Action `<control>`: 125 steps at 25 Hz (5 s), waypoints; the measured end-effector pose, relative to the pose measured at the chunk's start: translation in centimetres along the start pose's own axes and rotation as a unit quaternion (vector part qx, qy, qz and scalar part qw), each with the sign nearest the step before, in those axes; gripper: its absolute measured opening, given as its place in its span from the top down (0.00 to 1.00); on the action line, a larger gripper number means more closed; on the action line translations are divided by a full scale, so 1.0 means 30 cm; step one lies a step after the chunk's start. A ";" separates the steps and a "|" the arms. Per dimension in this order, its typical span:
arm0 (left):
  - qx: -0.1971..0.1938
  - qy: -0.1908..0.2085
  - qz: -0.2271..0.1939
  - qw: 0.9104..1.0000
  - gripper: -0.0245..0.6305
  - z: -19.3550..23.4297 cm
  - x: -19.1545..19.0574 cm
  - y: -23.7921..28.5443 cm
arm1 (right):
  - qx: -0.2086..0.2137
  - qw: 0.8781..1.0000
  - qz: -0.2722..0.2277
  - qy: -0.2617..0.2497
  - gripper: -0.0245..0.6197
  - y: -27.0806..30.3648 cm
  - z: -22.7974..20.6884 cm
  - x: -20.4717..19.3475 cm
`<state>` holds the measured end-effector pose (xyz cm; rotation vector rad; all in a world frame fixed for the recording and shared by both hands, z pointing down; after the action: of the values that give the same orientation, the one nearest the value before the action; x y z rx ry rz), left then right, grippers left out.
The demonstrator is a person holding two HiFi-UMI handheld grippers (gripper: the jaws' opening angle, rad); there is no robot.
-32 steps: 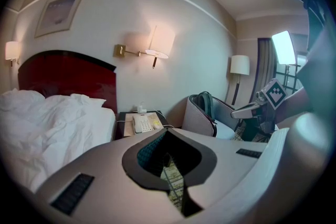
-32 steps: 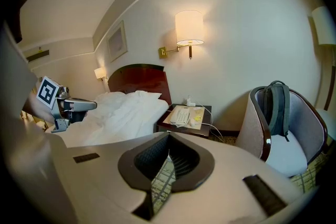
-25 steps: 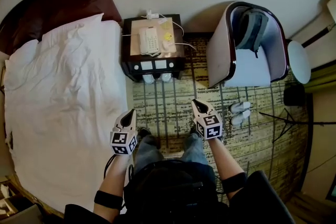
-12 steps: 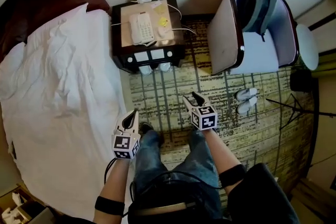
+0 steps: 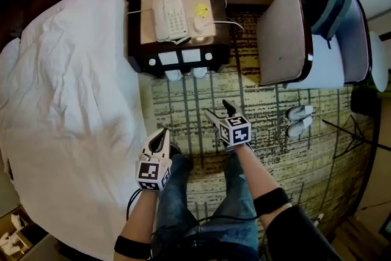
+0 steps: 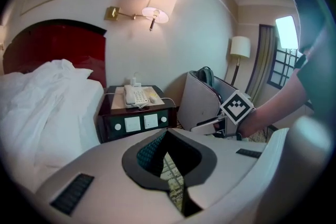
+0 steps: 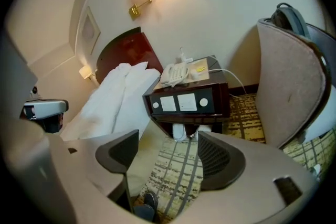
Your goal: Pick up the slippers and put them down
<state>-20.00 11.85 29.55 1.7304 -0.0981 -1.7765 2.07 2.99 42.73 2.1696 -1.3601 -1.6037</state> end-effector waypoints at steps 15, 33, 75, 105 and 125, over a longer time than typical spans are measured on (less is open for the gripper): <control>0.034 -0.014 -0.040 0.999 0.96 0.252 -0.611 0.518 | 0.114 0.980 0.008 0.162 0.38 0.978 -0.136 -0.433; 0.093 -0.003 -0.093 0.991 0.96 0.596 -1.064 1.006 | 0.057 0.912 -0.089 0.396 0.36 1.535 -0.367 -0.785; 0.117 -0.020 -0.100 0.988 0.96 0.664 -1.280 1.017 | 0.236 0.838 -0.194 0.453 0.79 1.610 -0.259 -0.858; 0.043 -0.036 -0.006 0.998 0.96 0.115 -1.169 0.697 | 0.180 0.886 -0.042 0.426 0.80 0.632 -0.295 -1.342; 0.020 -0.032 0.004 0.999 0.96 0.113 -1.309 0.766 | -0.007 0.911 0.053 0.409 0.32 0.676 -0.444 -1.625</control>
<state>-17.30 11.66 75.08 1.6989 -0.1700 -1.8360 -0.58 20.36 94.28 2.2761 -1.1279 -0.5095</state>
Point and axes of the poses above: the fingertips, and each gripper's own axes: y forward along the fingers, z to its left, x out of its top, the point moved 6 cm from there along -y, backward along the fingers, and after that the axes turned 9 degrees about -z, right-handed, at the moved point
